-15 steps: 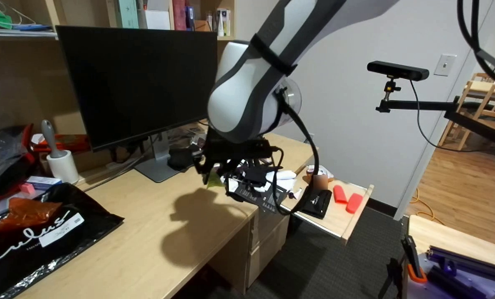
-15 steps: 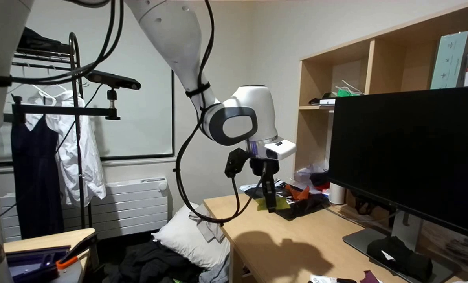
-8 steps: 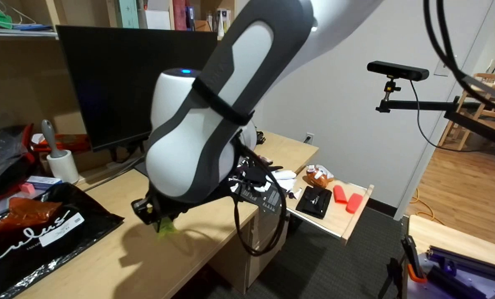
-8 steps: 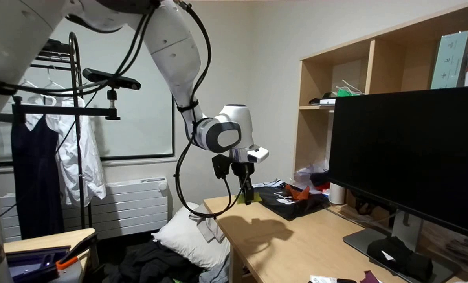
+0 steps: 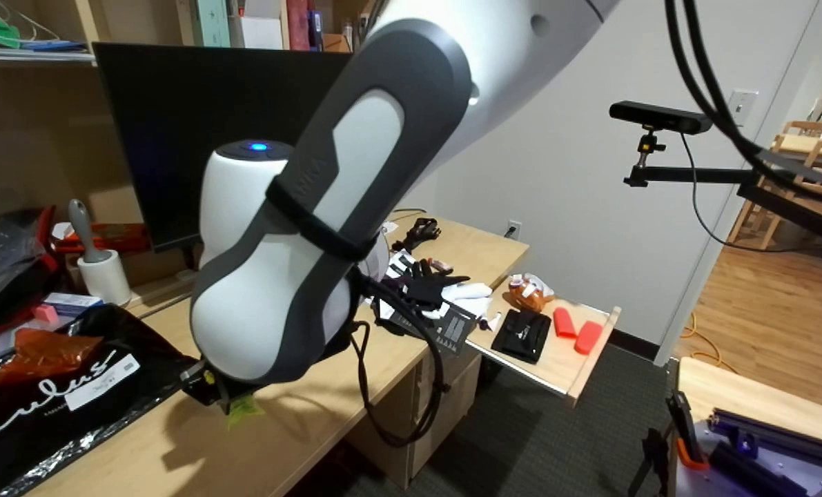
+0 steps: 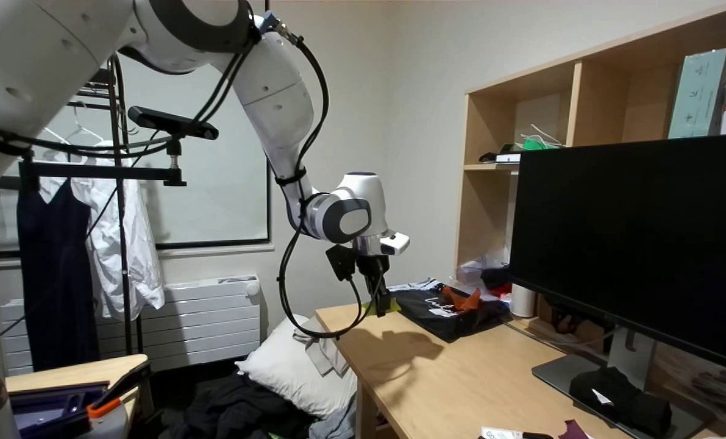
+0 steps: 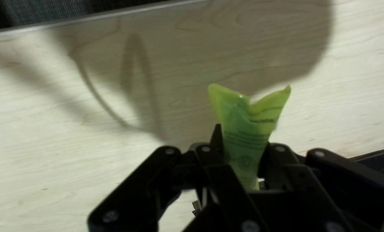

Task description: Move the green packet and black bag from the sliding tray to the left side of the table

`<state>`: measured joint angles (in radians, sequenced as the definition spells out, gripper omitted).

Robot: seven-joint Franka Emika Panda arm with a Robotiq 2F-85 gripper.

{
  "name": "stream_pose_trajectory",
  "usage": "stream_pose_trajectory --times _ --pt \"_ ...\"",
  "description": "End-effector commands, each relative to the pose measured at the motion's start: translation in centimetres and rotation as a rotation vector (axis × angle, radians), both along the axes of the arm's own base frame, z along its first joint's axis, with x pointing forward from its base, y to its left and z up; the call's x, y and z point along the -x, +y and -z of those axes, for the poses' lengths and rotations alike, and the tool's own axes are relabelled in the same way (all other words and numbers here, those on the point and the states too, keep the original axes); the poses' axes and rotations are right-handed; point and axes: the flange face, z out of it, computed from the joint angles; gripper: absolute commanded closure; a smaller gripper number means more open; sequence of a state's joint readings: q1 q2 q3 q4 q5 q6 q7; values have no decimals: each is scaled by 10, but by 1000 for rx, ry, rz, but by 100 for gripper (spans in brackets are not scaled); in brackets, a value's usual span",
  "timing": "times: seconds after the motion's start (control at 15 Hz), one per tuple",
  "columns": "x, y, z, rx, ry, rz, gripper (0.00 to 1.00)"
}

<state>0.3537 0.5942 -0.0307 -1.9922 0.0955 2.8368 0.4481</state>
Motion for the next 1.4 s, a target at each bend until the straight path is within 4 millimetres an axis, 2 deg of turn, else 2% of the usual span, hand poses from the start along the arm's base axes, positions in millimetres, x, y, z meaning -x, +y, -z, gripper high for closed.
stream_pose_trajectory --times 0.0,0.33,0.53,1.33 --pt "3 -3 9 2 -4 -33 89" --pt "15 43 39 -6 21 -160 89" --pt "20 66 50 -4 29 -191 89" --pt "22 104 93 65 3 -266 89"
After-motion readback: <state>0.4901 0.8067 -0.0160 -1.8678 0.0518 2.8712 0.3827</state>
